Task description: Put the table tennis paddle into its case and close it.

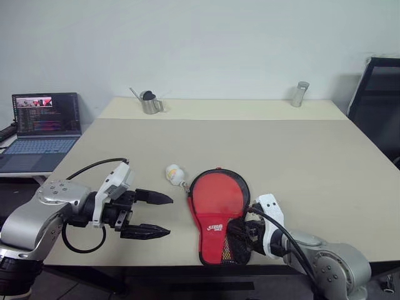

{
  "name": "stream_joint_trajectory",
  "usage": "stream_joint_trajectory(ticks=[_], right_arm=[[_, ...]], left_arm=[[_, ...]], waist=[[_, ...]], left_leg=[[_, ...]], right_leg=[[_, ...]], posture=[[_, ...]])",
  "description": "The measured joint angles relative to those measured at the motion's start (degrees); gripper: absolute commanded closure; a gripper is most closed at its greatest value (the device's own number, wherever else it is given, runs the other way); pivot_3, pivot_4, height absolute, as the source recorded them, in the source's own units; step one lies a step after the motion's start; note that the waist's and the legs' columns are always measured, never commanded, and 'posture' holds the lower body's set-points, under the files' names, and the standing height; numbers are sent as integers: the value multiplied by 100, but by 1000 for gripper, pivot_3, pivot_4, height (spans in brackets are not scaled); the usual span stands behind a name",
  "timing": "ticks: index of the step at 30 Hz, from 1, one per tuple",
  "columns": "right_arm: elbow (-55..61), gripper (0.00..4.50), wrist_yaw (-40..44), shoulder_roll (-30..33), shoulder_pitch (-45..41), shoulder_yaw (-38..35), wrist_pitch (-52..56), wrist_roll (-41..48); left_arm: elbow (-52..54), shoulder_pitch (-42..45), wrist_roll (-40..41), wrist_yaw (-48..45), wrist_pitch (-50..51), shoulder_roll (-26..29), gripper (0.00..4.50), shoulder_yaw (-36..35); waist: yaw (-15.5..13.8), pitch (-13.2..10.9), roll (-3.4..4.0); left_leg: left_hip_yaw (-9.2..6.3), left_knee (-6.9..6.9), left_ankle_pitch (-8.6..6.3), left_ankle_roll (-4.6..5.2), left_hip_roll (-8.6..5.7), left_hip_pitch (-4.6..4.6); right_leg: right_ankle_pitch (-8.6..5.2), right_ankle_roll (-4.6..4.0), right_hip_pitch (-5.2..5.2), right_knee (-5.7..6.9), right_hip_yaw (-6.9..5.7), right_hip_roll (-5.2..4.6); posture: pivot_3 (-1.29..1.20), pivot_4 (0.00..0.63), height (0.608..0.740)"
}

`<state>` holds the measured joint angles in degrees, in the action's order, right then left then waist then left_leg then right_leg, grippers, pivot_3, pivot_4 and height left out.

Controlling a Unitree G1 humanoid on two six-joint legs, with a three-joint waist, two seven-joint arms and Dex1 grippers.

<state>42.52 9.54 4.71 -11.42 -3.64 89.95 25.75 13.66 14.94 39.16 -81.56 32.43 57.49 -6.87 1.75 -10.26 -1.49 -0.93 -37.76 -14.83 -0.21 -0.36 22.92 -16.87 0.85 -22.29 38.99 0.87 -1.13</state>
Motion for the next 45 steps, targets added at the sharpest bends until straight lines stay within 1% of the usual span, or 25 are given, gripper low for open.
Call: stream_joint_trajectory(ticks=[2, 5, 6, 8, 10, 13, 18, 23, 26, 27, 28, 32, 37, 39, 45], right_arm=[[33, 41, 220, 326, -80, -140, -61, 78], [144, 41, 962, 1235, -300, -244, -581, 379], [139, 41, 1185, 1456, -399, -379, -791, 475], [92, 41, 1460, 1605, -588, -630, -1111, 610], [-23, 41, 1754, 1729, -782, -643, -1419, 815], [-178, 41, 1920, 1725, -964, -411, -1720, 946], [-561, 41, 1931, 1571, -976, 539, -2302, 849], [-1286, 41, 1843, 1363, -1130, 1525, -3322, 147], [-1817, 41, 1749, 1121, -1209, 1908, -3835, -237], [-1947, 41, 1728, 1052, -1217, 1986, -3961, -328], [-2041, 9, 1698, 1003, -1226, 2056, -4062, -423], [-2206, 9, 1661, 870, -1230, 2174, -4321, -587], [-2382, 9, 1657, 786, -1234, 2181, -4474, -722], [-2452, 9, 1652, 765, -1242, 2185, -4527, -797], [-2566, 9, 1642, 651, -1259, 2185, -4593, -922]], left_arm=[[6, -88, 0, 65, -12, -19, 274, -5], [23, -277, 5, 211, -7, -56, 274, -37], [30, -343, 6, 269, -6, -74, 274, -59], [30, -404, 10, 417, -5, -140, 274, -146], [-5, -386, 3, 729, 5, -268, 274, -272], [-242, -287, -161, 1183, -10, -418, 274, -285], [-579, -95, -420, 1681, -48, -556, 274, -286], [-1131, 442, -830, 2199, -276, -721, 274, -275], [-1632, 930, -1170, 2568, -277, -899, 274, -148], [-1829, 1105, -1265, 2662, -240, -973, 274, -66], [-2035, 1295, -1348, 2776, -177, -1077, 137, 11], [-2724, 1894, -1686, 2859, -90, -1353, 137, 402], [-3595, 2595, -2075, 2941, -177, -1844, 137, 726], [-4062, 2892, -2261, 2951, -281, -2040, 137, 883], [-5619, 3576, -2734, 3070, -682, -2621, 137, 1059]], waist=[[5, -3, 4], [9, -7, 9], [8, -7, 9], [10, -8, 8], [12, -8, 10], [8, -7, 8], [6, -8, 7], [4, -8, 6], [1, -7, 5], [-2, -7, 5], [-12, -7, 5], [-16, -6, 0], [-18, -5, -2], [-17, -5, -2], [5, -4, -2]], left_leg=[[3, -1, 0, 0, -1, 0], [3, 0, 0, 1, 0, 0], [1, 0, 0, 1, 1, 0], [-1, 1, 0, 1, 3, 0], [-1, 0, 0, 1, 4, -1], [-1, -2, 0, 1, 2, 0], [-2, -2, 0, 1, 1, 4], [-2, -7, 0, 1, 0, 1], [-3, -8, 0, 0, -2, 3], [-3, -8, 0, 0, -4, 5], [-4, -9, 0, 0, -5, 8], [-4, -13, 0, 0, -8, 11], [-6, -16, 0, 0, -7, 11], [-5, -16, 0, 0, -8, 10], [-4, -16, 0, 0, -8, 11]], right_leg=[[0, 0, 0, -1, 2, -1], [0, 0, 0, -2, 0, -1], [0, 0, 0, -1, -3, 0], [0, 0, 0, 0, -5, 3], [0, 0, 1, 1, -4, 3], [0, 1, 2, 1, -3, 3], [1, 0, 0, 1, -3, 1], [2, 1, 0, 5, -5, 1], [2, 1, 0, 5, -7, 1], [2, 2, 0, 4, -7, 0], [2, 2, -1, 5, -8, 0], [4, 4, -2, 4, -7, -1], [4, 4, -2, 9, -9, -1], [4, 4, -2, 9, -8, -1], [4, 4, -6, 9, -7, 0]], posture=[[0, 150, 740], [0, 150, 740], [0, 150, 740], [0, 150, 740], [0, 150, 740], [0, 150, 740], [0, 150, 740], [0, 150, 740], [0, 150, 740], [0, 150, 740], [0, 150, 740], [0, 150, 740], [0, 150, 740], [0, 150, 740], [0, 150, 740]])
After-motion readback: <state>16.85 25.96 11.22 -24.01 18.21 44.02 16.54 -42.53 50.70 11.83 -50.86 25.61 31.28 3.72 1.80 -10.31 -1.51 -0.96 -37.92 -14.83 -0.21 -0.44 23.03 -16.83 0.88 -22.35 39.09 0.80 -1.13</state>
